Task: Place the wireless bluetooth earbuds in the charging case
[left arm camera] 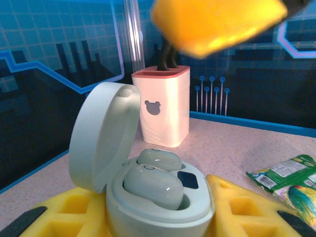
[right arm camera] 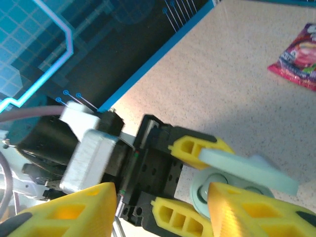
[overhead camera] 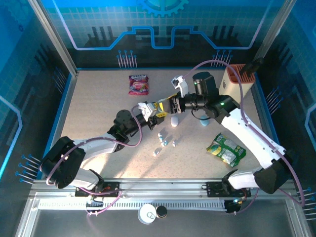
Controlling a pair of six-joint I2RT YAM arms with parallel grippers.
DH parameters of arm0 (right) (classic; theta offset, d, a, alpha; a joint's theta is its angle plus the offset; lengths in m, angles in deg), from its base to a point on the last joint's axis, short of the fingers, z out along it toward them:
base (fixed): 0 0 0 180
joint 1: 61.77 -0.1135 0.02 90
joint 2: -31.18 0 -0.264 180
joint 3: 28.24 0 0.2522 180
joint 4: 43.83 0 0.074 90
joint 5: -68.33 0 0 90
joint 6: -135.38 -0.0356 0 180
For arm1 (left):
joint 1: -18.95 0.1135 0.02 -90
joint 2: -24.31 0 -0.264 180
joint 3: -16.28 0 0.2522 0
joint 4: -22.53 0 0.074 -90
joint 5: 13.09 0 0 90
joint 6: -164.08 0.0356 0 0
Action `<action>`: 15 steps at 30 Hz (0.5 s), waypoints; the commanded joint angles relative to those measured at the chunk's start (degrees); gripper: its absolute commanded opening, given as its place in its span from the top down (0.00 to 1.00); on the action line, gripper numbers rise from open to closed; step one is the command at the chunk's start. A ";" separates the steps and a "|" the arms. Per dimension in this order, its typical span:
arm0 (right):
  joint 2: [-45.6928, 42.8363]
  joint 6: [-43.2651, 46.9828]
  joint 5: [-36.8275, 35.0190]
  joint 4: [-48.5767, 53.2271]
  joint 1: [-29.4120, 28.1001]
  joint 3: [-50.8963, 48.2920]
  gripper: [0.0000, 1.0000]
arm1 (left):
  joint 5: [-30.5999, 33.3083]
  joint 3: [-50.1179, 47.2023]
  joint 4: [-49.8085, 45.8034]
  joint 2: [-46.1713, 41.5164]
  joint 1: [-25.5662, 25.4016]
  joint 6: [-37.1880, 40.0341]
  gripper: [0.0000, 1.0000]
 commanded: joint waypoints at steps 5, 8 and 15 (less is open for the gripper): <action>3.87 -0.06 -1.29 5.24 1.44 6.78 0.54 | -6.32 -1.44 -2.32 -3.92 -0.38 1.32 0.65; 6.51 0.43 -0.18 8.54 1.44 8.96 0.54 | -6.16 -1.01 -3.36 -4.61 -0.37 -0.65 0.65; 6.89 2.39 2.08 12.70 1.33 8.59 0.55 | -4.21 0.44 -3.34 -3.87 -0.37 -3.91 0.63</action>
